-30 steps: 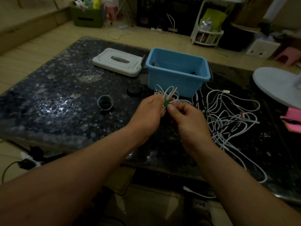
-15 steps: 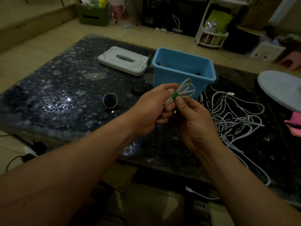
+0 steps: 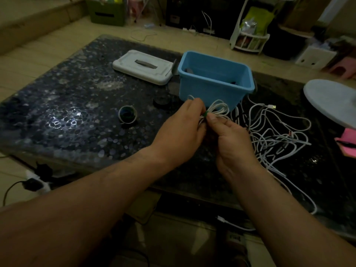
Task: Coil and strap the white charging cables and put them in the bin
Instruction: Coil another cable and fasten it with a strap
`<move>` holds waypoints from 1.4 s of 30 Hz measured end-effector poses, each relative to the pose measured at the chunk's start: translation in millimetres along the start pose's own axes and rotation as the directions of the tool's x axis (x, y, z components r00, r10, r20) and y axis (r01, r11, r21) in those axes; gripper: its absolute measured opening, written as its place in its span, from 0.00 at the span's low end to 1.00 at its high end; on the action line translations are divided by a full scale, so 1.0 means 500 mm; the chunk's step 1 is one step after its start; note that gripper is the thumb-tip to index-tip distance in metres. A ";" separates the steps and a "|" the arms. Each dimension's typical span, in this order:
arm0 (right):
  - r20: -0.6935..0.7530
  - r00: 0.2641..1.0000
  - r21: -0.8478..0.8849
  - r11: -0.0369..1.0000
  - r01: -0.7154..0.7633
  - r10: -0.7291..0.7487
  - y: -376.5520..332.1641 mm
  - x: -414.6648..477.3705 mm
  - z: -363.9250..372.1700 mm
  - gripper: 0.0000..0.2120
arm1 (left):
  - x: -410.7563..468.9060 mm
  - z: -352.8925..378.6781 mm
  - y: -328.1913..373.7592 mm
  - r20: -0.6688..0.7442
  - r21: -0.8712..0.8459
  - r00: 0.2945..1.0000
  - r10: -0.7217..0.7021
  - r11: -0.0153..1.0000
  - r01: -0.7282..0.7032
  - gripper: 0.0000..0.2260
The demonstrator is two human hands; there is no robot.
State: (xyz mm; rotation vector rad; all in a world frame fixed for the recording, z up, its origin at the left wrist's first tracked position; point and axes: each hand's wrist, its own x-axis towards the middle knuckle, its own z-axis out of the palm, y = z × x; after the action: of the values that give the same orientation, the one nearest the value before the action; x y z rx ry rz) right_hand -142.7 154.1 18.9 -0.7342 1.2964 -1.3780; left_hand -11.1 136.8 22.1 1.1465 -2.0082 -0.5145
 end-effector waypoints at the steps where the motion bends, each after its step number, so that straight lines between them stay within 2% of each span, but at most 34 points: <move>1: -0.008 1.000 0.006 1.000 -0.012 0.012 0.000 -0.001 -0.001 0.09 | 0.000 -0.003 -0.002 -0.004 0.053 1.000 0.017 0.998 -0.017 0.05; 4: -0.029 0.999 0.043 0.998 -0.039 0.041 -0.006 -0.004 -0.005 0.12 | 0.000 -0.008 -0.002 -0.010 0.201 0.998 0.068 0.977 -0.065 0.05; 7: -0.009 0.999 0.009 0.999 -0.037 0.037 -0.010 -0.007 -0.008 0.11 | -0.002 -0.005 -0.003 -0.029 0.202 0.999 0.017 0.979 -0.011 0.05; 9: 0.009 1.000 -0.036 0.999 -0.007 0.008 -0.010 -0.006 -0.011 0.06 | 0.005 -0.004 -0.007 -0.038 0.084 0.996 -0.075 0.993 0.078 0.05; 11: 0.005 1.000 -0.076 0.997 0.031 -0.031 -0.013 -0.004 -0.013 0.05 | 0.015 -0.007 -0.003 0.006 -0.122 0.983 -0.182 0.976 0.182 0.05; 13: -0.004 0.998 -0.093 0.994 0.063 -0.063 -0.015 -0.002 -0.015 0.08 | 0.021 -0.014 0.010 0.123 -0.381 0.945 -0.302 0.865 0.326 0.06; 15: -0.014 0.993 -0.145 0.983 0.110 -0.113 -0.015 -0.001 -0.018 0.09 | 0.021 -0.021 0.021 0.234 -0.517 0.907 -0.351 0.745 0.422 0.07; 19: -0.023 0.981 -0.219 0.958 0.184 -0.194 -0.012 -0.005 -0.017 0.09 | 0.021 -0.027 0.024 0.258 -0.531 0.902 -0.347 0.729 0.432 0.10; 24: 0.043 0.972 -0.196 0.952 0.234 -0.230 -0.015 -0.001 -0.012 0.02 | 0.028 -0.027 0.028 0.307 -0.666 0.839 -0.450 0.528 0.527 0.11; 27: 0.075 0.970 -0.171 0.955 0.241 -0.231 -0.016 0.003 -0.018 0.04 | 0.030 -0.035 0.023 0.384 -0.661 0.822 -0.421 0.496 0.563 0.12; 30: 0.147 0.963 -0.140 0.959 0.247 -0.227 -0.020 0.001 -0.024 0.03 | 0.032 -0.052 0.013 0.461 -0.625 0.813 -0.356 0.520 0.582 0.12; 33: 0.219 0.945 -0.185 0.941 0.284 -0.242 -0.024 -0.004 -0.028 0.07 | 0.035 -0.068 0.010 0.519 -0.578 0.795 -0.314 0.556 0.597 0.14; 35: 0.196 0.947 -0.203 0.934 0.294 -0.256 -0.023 -0.004 -0.026 0.07 | 0.037 -0.070 0.016 0.523 -0.544 0.787 -0.328 0.583 0.604 0.17; 37: 0.124 0.962 -0.176 0.948 0.263 -0.244 -0.018 0.001 -0.023 0.06 | 0.037 -0.063 0.023 0.484 -0.512 0.804 -0.345 0.634 0.580 0.15; 38: 0.089 0.970 -0.149 0.960 0.238 -0.227 -0.017 0.003 -0.021 0.07 | 0.035 -0.056 0.023 0.426 -0.474 0.840 -0.335 0.708 0.523 0.12; 40: 0.051 0.978 -0.125 0.971 0.205 -0.200 -0.012 0.009 -0.020 0.08 | 0.030 -0.042 0.013 0.270 -0.281 0.937 -0.224 0.912 0.299 0.07; 42: 0.041 0.980 -0.142 0.970 0.198 -0.194 -0.007 0.014 -0.020 0.09 | 0.024 -0.032 0.001 0.204 -0.147 0.968 -0.147 0.973 0.178 0.05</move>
State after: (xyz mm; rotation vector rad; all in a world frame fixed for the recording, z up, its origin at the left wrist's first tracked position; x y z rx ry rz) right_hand -154.7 150.3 18.5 -0.9992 1.3416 -1.4350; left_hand -3.0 127.2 37.5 1.2036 -1.9983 -0.8886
